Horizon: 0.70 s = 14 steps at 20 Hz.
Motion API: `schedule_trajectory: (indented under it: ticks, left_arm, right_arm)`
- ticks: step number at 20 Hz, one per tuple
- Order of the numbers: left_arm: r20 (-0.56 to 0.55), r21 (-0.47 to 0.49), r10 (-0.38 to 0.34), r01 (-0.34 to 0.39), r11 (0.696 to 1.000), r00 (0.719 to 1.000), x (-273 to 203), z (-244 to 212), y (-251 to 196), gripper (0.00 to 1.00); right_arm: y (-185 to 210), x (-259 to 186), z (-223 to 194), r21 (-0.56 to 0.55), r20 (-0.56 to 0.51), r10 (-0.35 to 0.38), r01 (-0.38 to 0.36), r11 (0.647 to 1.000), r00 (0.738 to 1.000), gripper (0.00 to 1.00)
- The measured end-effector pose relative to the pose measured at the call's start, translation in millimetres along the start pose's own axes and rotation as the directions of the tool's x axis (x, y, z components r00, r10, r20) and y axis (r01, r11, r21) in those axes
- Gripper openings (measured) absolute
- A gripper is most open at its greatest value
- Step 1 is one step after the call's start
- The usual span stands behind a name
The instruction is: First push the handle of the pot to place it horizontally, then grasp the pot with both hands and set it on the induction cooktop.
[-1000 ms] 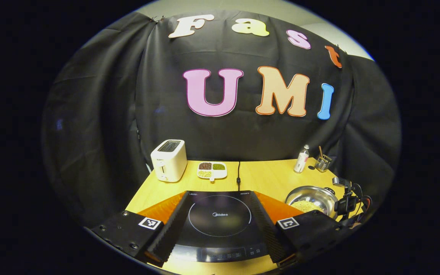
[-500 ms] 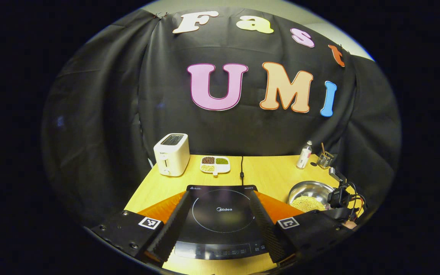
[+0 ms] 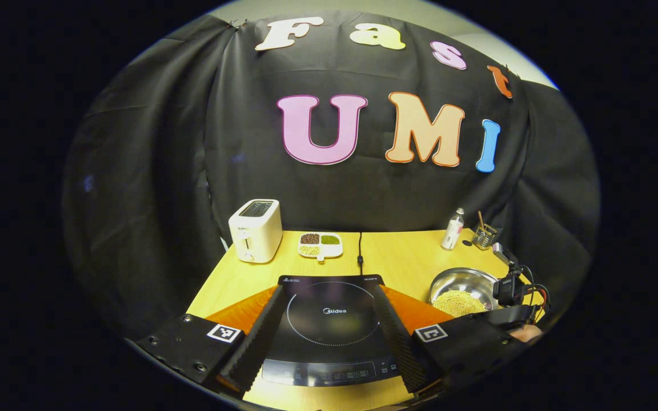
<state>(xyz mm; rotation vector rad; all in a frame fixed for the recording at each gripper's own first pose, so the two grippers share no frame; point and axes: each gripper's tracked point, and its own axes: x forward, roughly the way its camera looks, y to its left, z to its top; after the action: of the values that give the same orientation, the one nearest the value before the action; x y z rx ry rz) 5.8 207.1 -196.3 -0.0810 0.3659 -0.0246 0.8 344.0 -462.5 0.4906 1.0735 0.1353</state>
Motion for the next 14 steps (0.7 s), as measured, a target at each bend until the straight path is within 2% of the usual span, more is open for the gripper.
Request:
schedule_trajectory:
  ticks: [1, 2, 6, 8, 9, 10, 11, 12, 13, 14]
  left_arm:
    - [-0.006, -0.004, -0.01, 0.01, 1.0, 1.0, 0, -1, -4, 0.94]
    - [-0.01, -0.007, -0.016, 0.016, 1.0, 1.0, 1, -3, -7, 0.94]
    - [-0.028, -0.009, -0.059, 0.059, 0.998, 0.998, 4, -9, -25, 0.94]
    - [-0.048, -0.008, -0.087, 0.087, 0.996, 0.995, 7, -16, -37, 0.94]
    - [-0.063, -0.011, -0.101, 0.101, 0.995, 0.993, 10, -21, -42, 0.94]
    - [-0.082, -0.02, -0.115, 0.114, 0.993, 0.99, 12, -25, -49, 0.94]
    - [-0.098, -0.033, -0.131, 0.129, 0.991, 0.986, 15, -29, -57, 0.94]
    - [-0.112, -0.046, -0.147, 0.142, 0.989, 0.983, 17, -32, -65, 0.94]
    - [-0.131, -0.057, -0.157, 0.151, 0.987, 0.979, 20, -37, -73, 0.95]
    - [-0.155, -0.06, -0.162, 0.155, 0.986, 0.975, 22, -41, -80, 0.95]
  right_arm:
    - [-2, -7, -2, -0.005, -0.002, 0.008, -0.008, 1.0, 1.0, 0.4]
    - [-5, -15, -2, -0.005, -0.008, 0.016, -0.016, 1.0, 1.0, 0.45]
    - [-14, -39, -3, 0.047, -0.02, 0.072, -0.071, 0.996, 0.997, 0.97]
    - [-23, -54, 0, 0.073, -0.006, 0.087, -0.087, 0.994, 0.996, 0.99]
    - [-35, -59, 6, 0.071, 0.011, 0.069, -0.07, 0.995, 0.998, 0.92]
    - [-48, -67, 11, 0.065, 0.022, 0.049, -0.051, 0.997, 0.999, 1.0]
    - [-59, -76, 17, 0.06, 0.035, 0.035, -0.037, 0.997, 0.999, 0.92]
    - [-70, -85, 24, 0.063, 0.049, 0.021, -0.024, 0.998, 0.999, 1.0]
    - [-80, -94, 32, 0.071, 0.059, 0.009, -0.013, 0.997, 0.998, 1.0]
    - [-91, -102, 42, 0.08, 0.066, -0.002, -0.004, 0.997, 0.998, 0.92]
